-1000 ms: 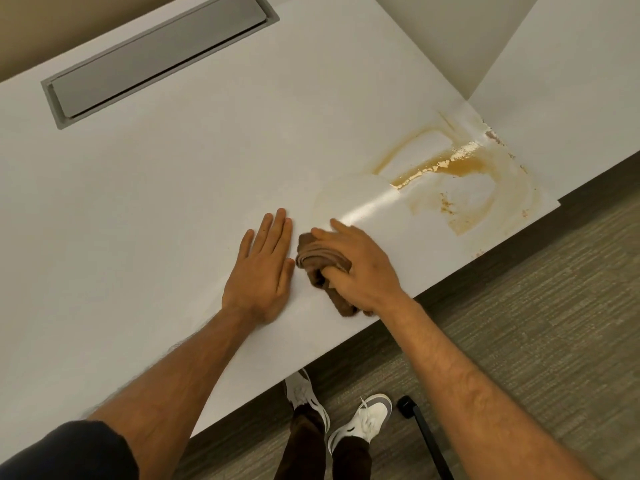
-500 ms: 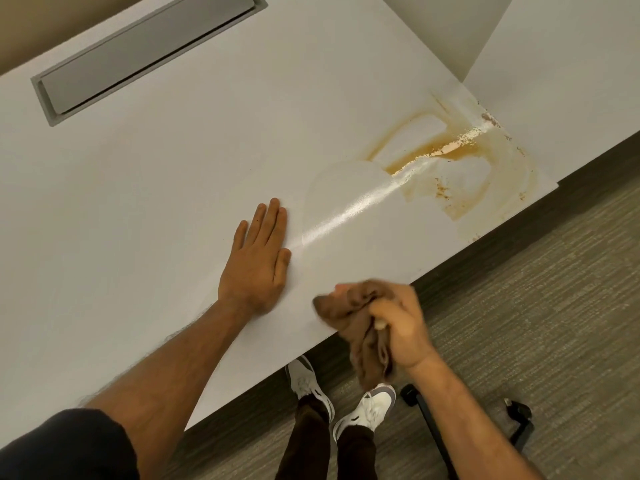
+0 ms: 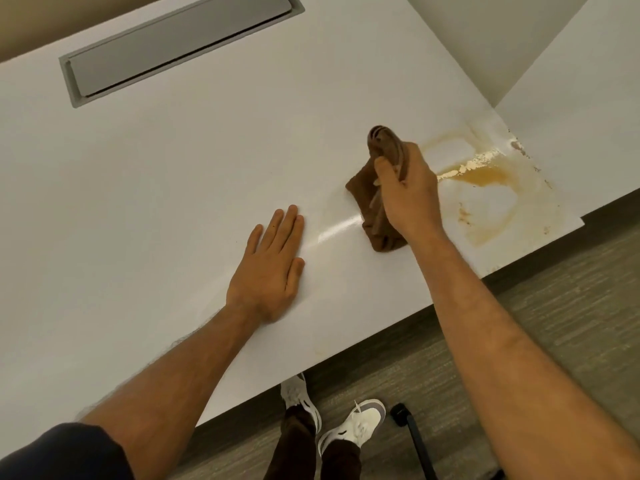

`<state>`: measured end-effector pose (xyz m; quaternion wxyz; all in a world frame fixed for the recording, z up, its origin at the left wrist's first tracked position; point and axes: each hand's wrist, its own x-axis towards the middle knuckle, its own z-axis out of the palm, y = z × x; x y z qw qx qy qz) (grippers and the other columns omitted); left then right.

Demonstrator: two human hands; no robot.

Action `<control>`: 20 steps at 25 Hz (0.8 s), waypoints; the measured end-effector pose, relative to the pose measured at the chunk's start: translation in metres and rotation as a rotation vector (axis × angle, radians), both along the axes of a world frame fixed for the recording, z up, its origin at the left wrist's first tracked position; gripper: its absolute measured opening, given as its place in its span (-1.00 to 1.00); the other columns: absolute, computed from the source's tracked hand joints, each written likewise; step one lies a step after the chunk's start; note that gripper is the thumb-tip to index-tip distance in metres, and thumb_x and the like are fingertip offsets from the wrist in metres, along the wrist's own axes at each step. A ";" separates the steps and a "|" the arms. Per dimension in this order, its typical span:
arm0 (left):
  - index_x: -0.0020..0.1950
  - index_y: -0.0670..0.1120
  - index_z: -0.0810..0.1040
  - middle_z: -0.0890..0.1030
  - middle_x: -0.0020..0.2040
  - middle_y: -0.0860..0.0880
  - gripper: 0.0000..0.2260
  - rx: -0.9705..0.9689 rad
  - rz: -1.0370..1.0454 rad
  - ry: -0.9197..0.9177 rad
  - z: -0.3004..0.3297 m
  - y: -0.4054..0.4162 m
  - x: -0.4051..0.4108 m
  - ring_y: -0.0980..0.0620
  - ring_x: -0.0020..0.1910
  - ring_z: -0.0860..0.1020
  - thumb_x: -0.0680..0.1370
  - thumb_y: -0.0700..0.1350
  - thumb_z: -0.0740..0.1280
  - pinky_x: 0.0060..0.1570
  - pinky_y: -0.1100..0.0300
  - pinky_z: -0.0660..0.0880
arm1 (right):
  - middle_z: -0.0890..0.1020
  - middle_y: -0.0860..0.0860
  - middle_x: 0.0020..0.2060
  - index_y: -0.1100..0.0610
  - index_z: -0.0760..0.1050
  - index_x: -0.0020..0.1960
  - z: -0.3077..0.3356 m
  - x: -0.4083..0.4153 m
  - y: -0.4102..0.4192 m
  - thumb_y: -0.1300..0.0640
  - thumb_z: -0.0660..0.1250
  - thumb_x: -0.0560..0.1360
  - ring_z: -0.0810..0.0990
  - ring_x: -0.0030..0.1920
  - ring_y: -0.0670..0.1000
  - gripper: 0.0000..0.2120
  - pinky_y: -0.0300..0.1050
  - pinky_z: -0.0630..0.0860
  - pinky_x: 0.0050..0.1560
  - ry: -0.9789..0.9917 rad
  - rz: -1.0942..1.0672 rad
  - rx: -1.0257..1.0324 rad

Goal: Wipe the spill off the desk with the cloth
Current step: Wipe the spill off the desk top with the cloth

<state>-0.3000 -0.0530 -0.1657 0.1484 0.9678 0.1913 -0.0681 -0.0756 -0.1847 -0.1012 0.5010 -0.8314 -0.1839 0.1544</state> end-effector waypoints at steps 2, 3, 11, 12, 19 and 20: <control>0.72 -0.02 -0.21 -0.23 0.72 0.04 -0.41 -0.009 -0.001 0.002 0.001 -0.002 0.001 0.07 0.69 -0.26 0.71 0.09 -0.16 0.65 0.04 -0.26 | 0.54 0.02 0.29 0.15 0.44 0.39 -0.025 -0.003 0.015 -0.12 0.40 0.55 0.45 0.37 0.09 -0.48 0.05 0.34 0.44 -0.213 0.156 -0.284; 0.72 -0.02 -0.21 -0.23 0.72 0.04 -0.40 -0.012 0.002 0.003 0.000 -0.002 0.002 0.06 0.69 -0.25 0.70 0.11 -0.17 0.65 0.04 -0.26 | 0.44 0.09 0.42 0.16 0.38 0.47 -0.033 -0.003 0.021 -0.20 0.41 0.52 0.33 0.47 0.16 -0.33 0.07 0.19 0.53 -0.269 0.169 -0.353; 0.72 -0.10 -0.17 -0.14 0.74 -0.05 -0.36 -0.009 0.135 -0.039 0.002 0.000 0.001 -0.03 0.71 -0.19 0.68 0.10 -0.12 0.63 -0.02 -0.34 | 0.37 0.07 0.55 0.06 0.49 0.46 -0.034 -0.018 0.038 -0.13 0.35 0.59 0.24 0.57 0.17 -0.50 0.21 0.02 0.57 -0.229 0.395 -0.258; 0.72 -0.11 -0.14 -0.10 0.74 -0.06 -0.36 0.014 0.178 -0.042 0.002 -0.001 0.000 -0.06 0.71 -0.16 0.67 0.09 -0.12 0.62 -0.07 -0.35 | 0.40 0.06 0.54 0.06 0.52 0.43 -0.034 -0.025 0.037 -0.12 0.36 0.59 0.27 0.55 0.17 -0.53 0.23 0.04 0.55 -0.241 0.426 -0.250; 0.72 -0.15 -0.01 -0.04 0.73 -0.09 -0.41 -0.031 0.197 -0.064 0.000 -0.001 -0.003 -0.11 0.71 -0.12 0.68 -0.04 -0.08 0.65 -0.18 -0.20 | 0.43 -0.06 0.52 -0.08 0.54 0.41 -0.042 -0.095 -0.018 -0.24 0.39 0.47 0.33 0.45 0.29 -0.46 0.39 0.16 0.43 -0.464 0.609 -0.336; 0.72 -0.15 -0.02 -0.06 0.73 -0.10 -0.41 -0.021 0.194 -0.056 0.000 -0.001 -0.003 -0.12 0.71 -0.13 0.69 -0.04 -0.08 0.65 -0.18 -0.21 | 0.42 -0.05 0.52 -0.08 0.52 0.41 -0.043 -0.107 -0.028 -0.26 0.39 0.46 0.34 0.43 0.29 -0.43 0.38 0.20 0.41 -0.490 0.648 -0.344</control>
